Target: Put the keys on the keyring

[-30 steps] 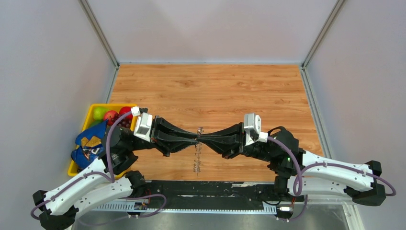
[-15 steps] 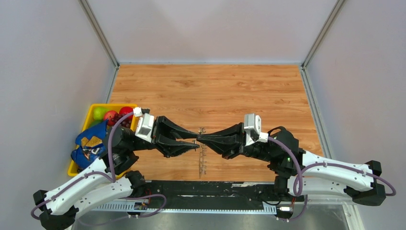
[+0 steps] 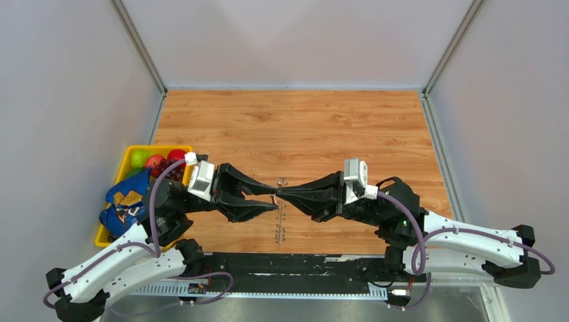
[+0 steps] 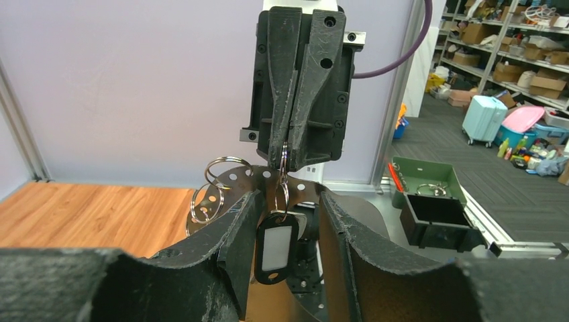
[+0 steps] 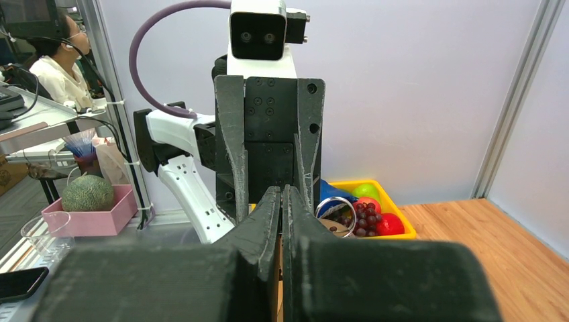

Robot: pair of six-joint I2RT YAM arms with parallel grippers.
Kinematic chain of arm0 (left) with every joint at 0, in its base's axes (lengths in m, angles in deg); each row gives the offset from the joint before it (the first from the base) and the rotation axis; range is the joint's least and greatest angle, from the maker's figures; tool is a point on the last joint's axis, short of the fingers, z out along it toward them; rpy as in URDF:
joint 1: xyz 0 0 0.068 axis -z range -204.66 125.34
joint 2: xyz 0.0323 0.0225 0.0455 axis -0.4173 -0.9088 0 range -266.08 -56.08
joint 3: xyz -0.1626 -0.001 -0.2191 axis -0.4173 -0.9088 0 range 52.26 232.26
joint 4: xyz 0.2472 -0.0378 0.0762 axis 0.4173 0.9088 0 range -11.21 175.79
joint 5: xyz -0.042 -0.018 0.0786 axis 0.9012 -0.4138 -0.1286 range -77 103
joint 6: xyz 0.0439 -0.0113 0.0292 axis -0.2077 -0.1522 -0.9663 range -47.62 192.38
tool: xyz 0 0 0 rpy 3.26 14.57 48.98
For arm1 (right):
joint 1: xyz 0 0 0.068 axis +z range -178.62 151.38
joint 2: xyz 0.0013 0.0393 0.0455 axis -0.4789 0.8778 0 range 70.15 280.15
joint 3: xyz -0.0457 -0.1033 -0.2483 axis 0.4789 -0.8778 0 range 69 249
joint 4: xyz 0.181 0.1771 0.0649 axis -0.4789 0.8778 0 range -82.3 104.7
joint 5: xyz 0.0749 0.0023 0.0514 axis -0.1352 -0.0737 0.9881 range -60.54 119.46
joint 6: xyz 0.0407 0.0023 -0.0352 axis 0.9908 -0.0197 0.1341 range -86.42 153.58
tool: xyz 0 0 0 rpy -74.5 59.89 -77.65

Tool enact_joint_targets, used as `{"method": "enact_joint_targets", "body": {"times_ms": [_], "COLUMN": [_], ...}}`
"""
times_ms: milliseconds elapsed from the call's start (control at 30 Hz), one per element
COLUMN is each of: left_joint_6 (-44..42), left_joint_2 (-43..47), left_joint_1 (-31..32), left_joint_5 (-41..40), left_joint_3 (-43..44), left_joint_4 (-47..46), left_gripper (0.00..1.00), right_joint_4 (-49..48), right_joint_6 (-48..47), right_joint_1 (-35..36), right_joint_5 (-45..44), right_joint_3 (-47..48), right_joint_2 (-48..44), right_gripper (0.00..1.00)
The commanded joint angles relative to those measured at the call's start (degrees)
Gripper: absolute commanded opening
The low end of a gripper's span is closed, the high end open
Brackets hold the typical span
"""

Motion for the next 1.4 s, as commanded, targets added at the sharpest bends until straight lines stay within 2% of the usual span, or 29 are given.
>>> {"method": "enact_joint_targets", "body": {"times_ms": [0,1367], "left_joint_6": [0.05,0.69], "left_joint_2": [0.67,-0.41], "left_joint_1": [0.1,0.1], "left_joint_5": [-0.7,-2.1], "left_joint_3": [0.35,0.3], "left_joint_4": [-0.83,-4.68], "left_gripper": [0.47,0.41], "right_joint_4": [-3.85,-3.4], "right_joint_6": [-0.35,-0.16], "right_joint_1": [-0.09,0.08], "right_joint_5": [-0.22,0.57], "right_joint_3": [1.4,1.66], "right_joint_2": [-1.06,-0.39], "right_gripper": [0.0,0.0]}}
